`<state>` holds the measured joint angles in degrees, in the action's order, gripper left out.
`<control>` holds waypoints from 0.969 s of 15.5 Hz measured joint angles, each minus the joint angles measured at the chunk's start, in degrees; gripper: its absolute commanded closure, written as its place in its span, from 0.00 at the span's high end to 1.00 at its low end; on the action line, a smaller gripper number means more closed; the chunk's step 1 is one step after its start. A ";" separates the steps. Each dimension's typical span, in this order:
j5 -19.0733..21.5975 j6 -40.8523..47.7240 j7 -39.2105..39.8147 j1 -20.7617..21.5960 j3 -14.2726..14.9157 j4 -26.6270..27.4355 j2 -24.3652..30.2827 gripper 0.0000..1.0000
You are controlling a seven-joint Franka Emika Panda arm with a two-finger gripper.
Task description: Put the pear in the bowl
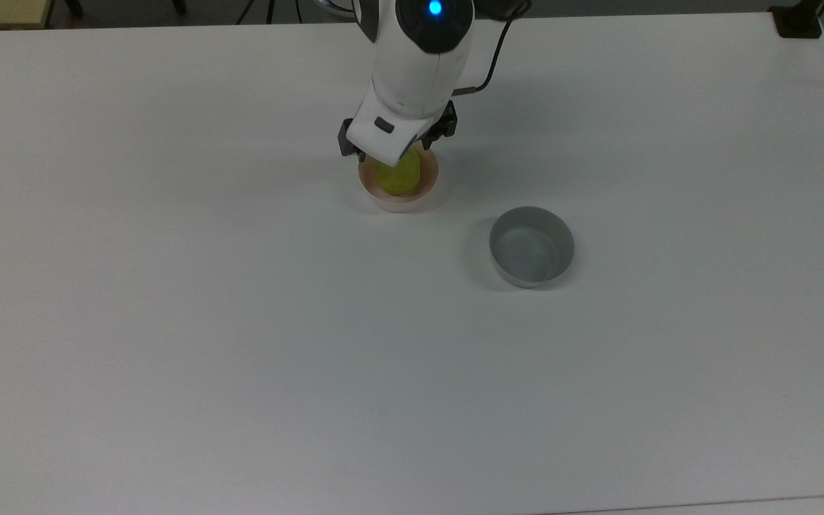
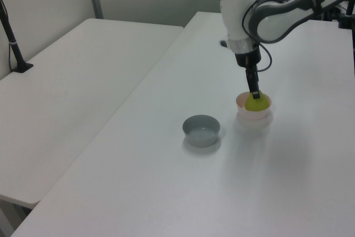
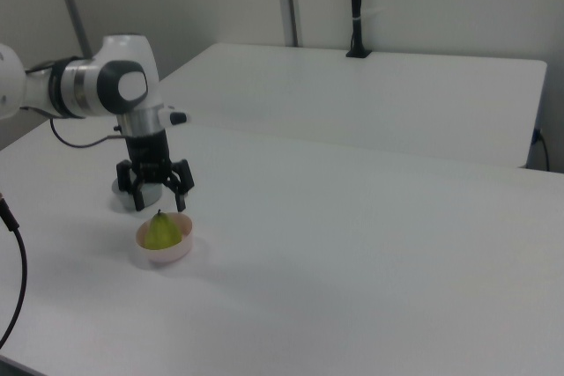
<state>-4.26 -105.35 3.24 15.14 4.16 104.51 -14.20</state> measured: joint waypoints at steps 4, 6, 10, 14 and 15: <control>0.00 0.23 -3.45 -3.08 -0.02 -2.80 6.41 1.00; 0.00 2.27 -5.64 -5.22 -0.03 -4.17 9.04 1.00; 0.00 6.90 -8.55 -9.71 -0.06 -5.82 13.00 1.00; 0.00 8.75 -8.85 -14.17 -0.09 -6.75 14.18 1.00; 0.00 9.20 -8.85 -14.87 -0.09 -7.23 14.23 1.00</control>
<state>-4.25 -96.15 -5.60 0.28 4.07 97.28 0.03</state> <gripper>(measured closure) 0.000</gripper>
